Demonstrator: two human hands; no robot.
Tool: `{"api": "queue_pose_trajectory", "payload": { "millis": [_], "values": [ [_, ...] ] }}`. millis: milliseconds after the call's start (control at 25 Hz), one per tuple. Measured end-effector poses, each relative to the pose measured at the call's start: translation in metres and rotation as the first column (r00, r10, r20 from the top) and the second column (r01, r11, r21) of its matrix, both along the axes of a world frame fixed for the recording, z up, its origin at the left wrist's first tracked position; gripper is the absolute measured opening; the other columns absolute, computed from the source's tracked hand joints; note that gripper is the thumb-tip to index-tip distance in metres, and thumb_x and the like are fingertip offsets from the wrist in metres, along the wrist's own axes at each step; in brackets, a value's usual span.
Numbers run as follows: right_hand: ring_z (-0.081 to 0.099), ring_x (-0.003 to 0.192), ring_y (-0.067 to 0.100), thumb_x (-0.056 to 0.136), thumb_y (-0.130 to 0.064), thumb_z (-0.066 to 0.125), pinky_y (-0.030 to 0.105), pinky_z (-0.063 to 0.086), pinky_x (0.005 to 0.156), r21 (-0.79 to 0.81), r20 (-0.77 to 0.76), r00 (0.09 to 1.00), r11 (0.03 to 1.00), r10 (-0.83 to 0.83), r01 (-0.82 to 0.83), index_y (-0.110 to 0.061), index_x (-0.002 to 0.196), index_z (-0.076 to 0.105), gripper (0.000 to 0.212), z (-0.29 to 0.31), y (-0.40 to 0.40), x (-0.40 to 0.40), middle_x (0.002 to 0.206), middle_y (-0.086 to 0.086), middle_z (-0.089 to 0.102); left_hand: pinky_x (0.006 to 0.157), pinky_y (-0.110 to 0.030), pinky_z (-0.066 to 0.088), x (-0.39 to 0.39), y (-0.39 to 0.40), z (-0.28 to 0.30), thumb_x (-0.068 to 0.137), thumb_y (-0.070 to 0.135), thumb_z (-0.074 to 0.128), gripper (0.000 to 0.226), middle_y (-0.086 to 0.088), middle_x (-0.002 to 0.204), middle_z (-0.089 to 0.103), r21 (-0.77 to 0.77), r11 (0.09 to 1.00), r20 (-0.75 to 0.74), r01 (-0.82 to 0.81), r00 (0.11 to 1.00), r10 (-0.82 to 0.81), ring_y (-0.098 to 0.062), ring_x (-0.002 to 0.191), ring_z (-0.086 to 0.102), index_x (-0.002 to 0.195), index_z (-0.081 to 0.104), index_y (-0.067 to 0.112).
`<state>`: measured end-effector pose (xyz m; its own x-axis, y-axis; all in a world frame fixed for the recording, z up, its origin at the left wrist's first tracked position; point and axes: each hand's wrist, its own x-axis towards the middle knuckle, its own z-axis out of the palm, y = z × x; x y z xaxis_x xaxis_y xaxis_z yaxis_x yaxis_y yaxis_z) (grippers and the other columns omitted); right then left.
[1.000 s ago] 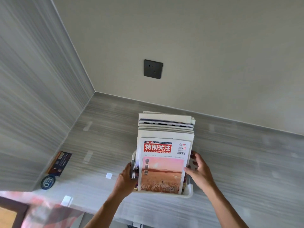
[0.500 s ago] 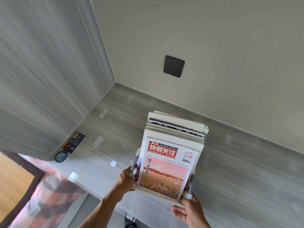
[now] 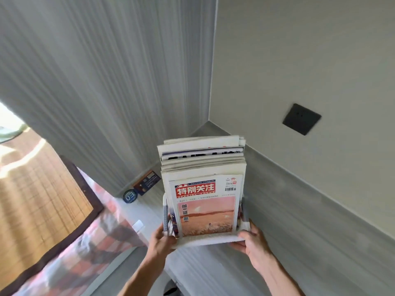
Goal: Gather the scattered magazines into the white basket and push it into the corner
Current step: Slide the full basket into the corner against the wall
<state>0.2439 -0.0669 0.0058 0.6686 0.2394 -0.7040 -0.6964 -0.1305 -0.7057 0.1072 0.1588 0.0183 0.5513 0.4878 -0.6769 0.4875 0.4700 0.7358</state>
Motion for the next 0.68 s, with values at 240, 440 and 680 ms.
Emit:
{"api": "queue_pose_trajectory", "payload": {
  "millis": [240, 440, 680],
  "values": [
    [0.075, 0.077, 0.022, 0.081, 0.008, 0.049, 0.038, 0.060, 0.063, -0.002, 0.038, 0.977, 0.978, 0.210, -0.210, -0.016, 0.098, 0.066, 0.034, 0.013, 0.154, 0.067, 0.081, 0.004, 0.078, 0.075, -0.040, 0.056, 0.011, 0.099, -0.012, 0.085, -0.007, 0.053, 0.046, -0.003, 0.091, 0.075, -0.020, 0.966, 0.034, -0.256, 0.966, 0.257, -0.027, 0.086, 0.068, 0.108, 0.064, 0.031],
    [0.075, 0.079, 0.027, 0.082, 0.012, 0.045, 0.044, 0.061, 0.068, -0.030, -0.005, 0.979, 0.979, 0.202, -0.202, -0.018, 0.094, 0.065, 0.038, -0.012, 0.214, 0.087, 0.082, 0.007, 0.078, 0.066, -0.032, 0.054, 0.024, 0.132, -0.021, 0.049, -0.002, 0.054, 0.066, 0.006, 0.077, 0.077, -0.072, 0.945, 0.060, -0.320, 0.944, 0.325, -0.021, 0.077, 0.065, 0.107, 0.067, 0.026],
    [0.075, 0.083, 0.028, 0.084, 0.009, 0.045, 0.046, 0.061, 0.073, -0.062, 0.018, 0.975, 0.974, 0.221, -0.219, -0.018, 0.105, 0.064, 0.039, -0.022, 0.221, 0.099, 0.087, 0.008, 0.078, 0.084, -0.032, 0.045, 0.033, 0.166, 0.015, 0.072, -0.005, 0.066, 0.051, -0.004, 0.118, 0.064, 0.273, 0.960, -0.078, -0.069, 0.992, 0.094, -0.011, 0.094, 0.059, 0.108, 0.057, 0.030]
  ]
}}
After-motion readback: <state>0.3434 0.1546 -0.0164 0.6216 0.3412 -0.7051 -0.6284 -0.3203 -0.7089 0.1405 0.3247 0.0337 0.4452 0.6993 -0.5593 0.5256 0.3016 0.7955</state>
